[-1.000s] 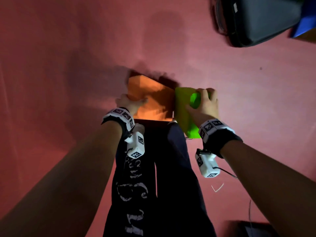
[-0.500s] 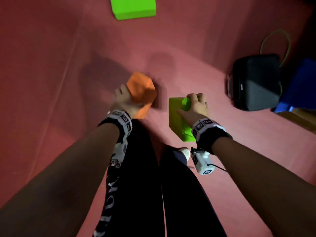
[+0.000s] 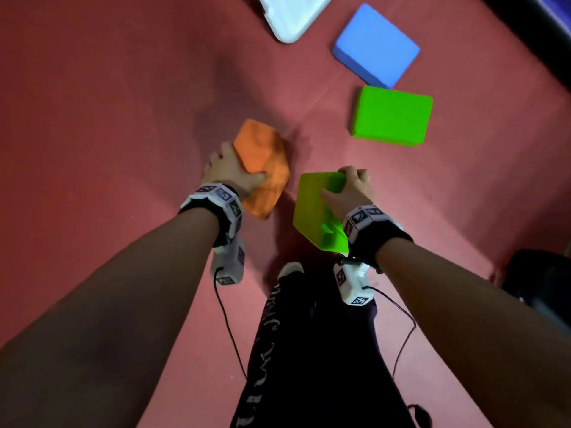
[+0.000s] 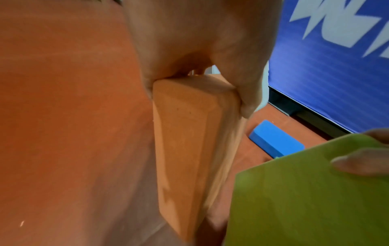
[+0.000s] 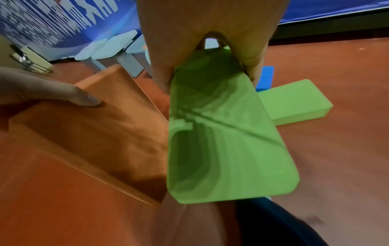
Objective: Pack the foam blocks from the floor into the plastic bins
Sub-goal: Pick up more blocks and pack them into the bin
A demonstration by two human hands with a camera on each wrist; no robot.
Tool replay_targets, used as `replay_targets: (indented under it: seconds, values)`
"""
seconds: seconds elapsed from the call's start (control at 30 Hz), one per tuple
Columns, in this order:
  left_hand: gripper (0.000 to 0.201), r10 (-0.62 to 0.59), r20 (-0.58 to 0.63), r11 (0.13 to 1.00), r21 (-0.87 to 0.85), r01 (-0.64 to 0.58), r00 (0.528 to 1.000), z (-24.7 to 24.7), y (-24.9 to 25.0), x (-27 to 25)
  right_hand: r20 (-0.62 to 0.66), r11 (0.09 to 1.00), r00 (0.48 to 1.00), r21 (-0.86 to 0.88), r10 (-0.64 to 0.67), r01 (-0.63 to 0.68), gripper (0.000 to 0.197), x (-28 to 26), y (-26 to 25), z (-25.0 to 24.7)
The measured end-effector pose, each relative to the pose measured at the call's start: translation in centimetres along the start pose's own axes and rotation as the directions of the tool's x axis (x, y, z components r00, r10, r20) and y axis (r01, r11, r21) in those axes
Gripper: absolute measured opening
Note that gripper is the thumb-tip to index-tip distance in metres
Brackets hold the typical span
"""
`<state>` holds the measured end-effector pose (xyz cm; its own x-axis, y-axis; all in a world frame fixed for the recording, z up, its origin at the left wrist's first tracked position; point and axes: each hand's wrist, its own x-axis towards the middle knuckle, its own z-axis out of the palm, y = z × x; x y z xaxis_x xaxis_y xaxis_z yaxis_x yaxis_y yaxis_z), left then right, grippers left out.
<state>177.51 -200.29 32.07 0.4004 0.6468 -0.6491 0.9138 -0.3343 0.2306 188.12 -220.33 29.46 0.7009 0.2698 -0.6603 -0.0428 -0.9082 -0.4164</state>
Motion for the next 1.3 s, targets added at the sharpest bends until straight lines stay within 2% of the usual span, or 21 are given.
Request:
replay_targets:
  seconds: [0.13, 0.3, 0.37, 0.43, 0.6, 0.8, 0.87, 0.93, 1.07, 1.2, 1.3]
  values:
    - [0.091, -0.029, -0.006, 0.999, -0.032, 0.029, 1.000, -7.4, 1.9, 6.6, -0.014, 0.996, 0.996, 0.000, -0.085, 0.085, 0.056, 5.7, -9.9, -1.2]
    - [0.095, -0.153, -0.031, 0.985, -0.083, 0.150, 0.988, -15.3, 4.3, 14.4, 0.029, 0.980, 0.981, 0.047, -0.194, 0.193, 0.052, 13.1, -21.4, -3.0]
    - [0.094, -0.152, -0.070, 0.987, -0.054, 0.149, 0.986, -17.5, 4.9, 16.2, 0.030, 0.967, 0.967, 0.006, -0.254, 0.254, 0.050, 14.7, -24.2, -3.5]
    - [0.091, -0.138, -0.125, 0.990, -0.039, 0.134, 0.983, -21.6, 5.8, 19.3, 0.054, 0.951, 0.951, -0.029, -0.305, 0.307, 0.056, 17.6, -29.1, -4.1]
    - [0.090, -0.127, -0.257, 0.992, -0.037, 0.121, 0.958, -28.7, 6.9, 25.9, 0.087, 0.935, 0.935, -0.062, -0.343, 0.349, 0.060, 22.6, -38.1, -4.0]
    - [0.091, -0.068, -0.300, 0.998, -0.028, 0.062, 0.952, -35.8, 8.1, 35.6, -0.012, 0.955, 0.956, 0.039, -0.293, 0.293, 0.064, 28.6, -46.4, -3.9]
    - [0.093, -0.021, -0.280, 0.999, -0.032, 0.013, 0.960, -38.3, 8.7, 38.7, -0.047, 0.958, 0.961, 0.082, -0.271, 0.274, 0.062, 30.4, -48.9, -4.6]
    - [0.096, 0.050, -0.250, 0.997, -0.052, -0.065, 0.967, -42.2, 9.8, 43.0, -0.143, 0.961, 0.963, 0.124, -0.228, 0.246, 0.059, 32.8, -52.7, -5.7]
    - [0.096, 0.190, -0.290, 0.967, -0.112, -0.230, 0.938, -48.7, 11.8, 48.4, -0.276, 0.953, 0.950, 0.218, -0.144, 0.208, 0.057, 36.2, -59.2, -8.7]
    - [0.096, 0.237, -0.319, 0.941, -0.161, -0.299, 0.918, -53.5, 15.4, 53.1, -0.406, 0.945, 0.910, 0.256, -0.087, 0.205, 0.070, 39.5, -64.0, -12.2]
    - [0.098, 0.296, -0.322, 0.918, -0.164, -0.361, 0.900, -54.6, 18.8, 55.9, -0.468, 0.944, 0.882, 0.263, -0.054, 0.198, 0.080, 42.3, -65.7, -14.2]
